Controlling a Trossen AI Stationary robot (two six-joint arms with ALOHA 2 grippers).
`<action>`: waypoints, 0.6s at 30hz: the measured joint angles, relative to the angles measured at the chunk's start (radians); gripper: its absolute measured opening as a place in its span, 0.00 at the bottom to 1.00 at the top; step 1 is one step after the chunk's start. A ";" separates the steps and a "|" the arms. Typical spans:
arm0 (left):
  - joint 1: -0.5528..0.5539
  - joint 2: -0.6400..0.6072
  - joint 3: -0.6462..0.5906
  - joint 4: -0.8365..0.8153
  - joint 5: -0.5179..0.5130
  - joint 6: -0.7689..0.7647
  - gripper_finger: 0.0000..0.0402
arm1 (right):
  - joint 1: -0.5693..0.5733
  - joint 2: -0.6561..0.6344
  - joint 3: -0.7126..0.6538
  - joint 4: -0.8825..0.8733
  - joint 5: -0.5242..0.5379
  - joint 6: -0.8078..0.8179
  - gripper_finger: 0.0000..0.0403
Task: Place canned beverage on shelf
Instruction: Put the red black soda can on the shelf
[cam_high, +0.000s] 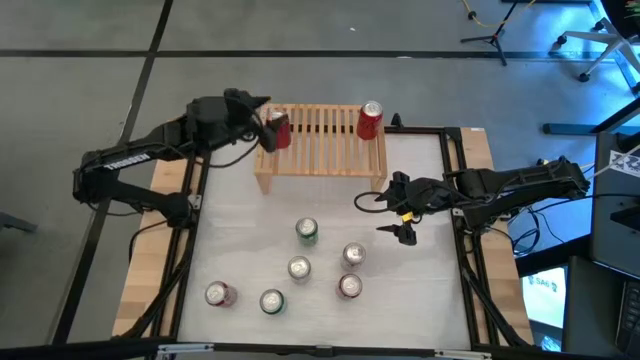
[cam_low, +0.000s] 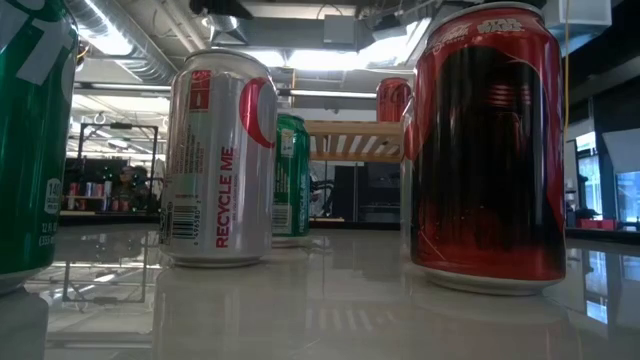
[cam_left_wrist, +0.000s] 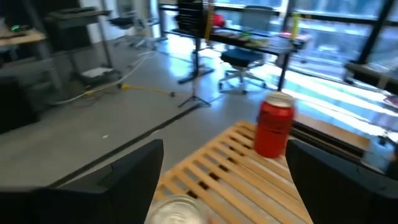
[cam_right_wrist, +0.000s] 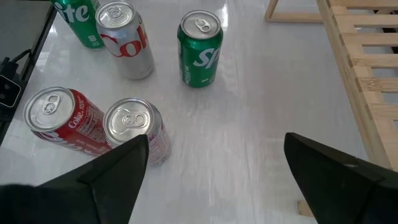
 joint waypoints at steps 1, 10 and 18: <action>0.017 0.008 0.001 0.003 0.000 -0.010 0.82 | 0.000 0.000 0.000 0.000 0.000 0.000 0.92; 0.163 0.109 0.060 -0.022 0.142 -0.021 0.80 | 0.000 0.000 0.000 0.003 0.000 0.000 0.92; 0.221 0.230 0.268 -0.308 0.214 -0.017 0.79 | 0.000 0.000 0.000 0.003 0.000 0.000 0.92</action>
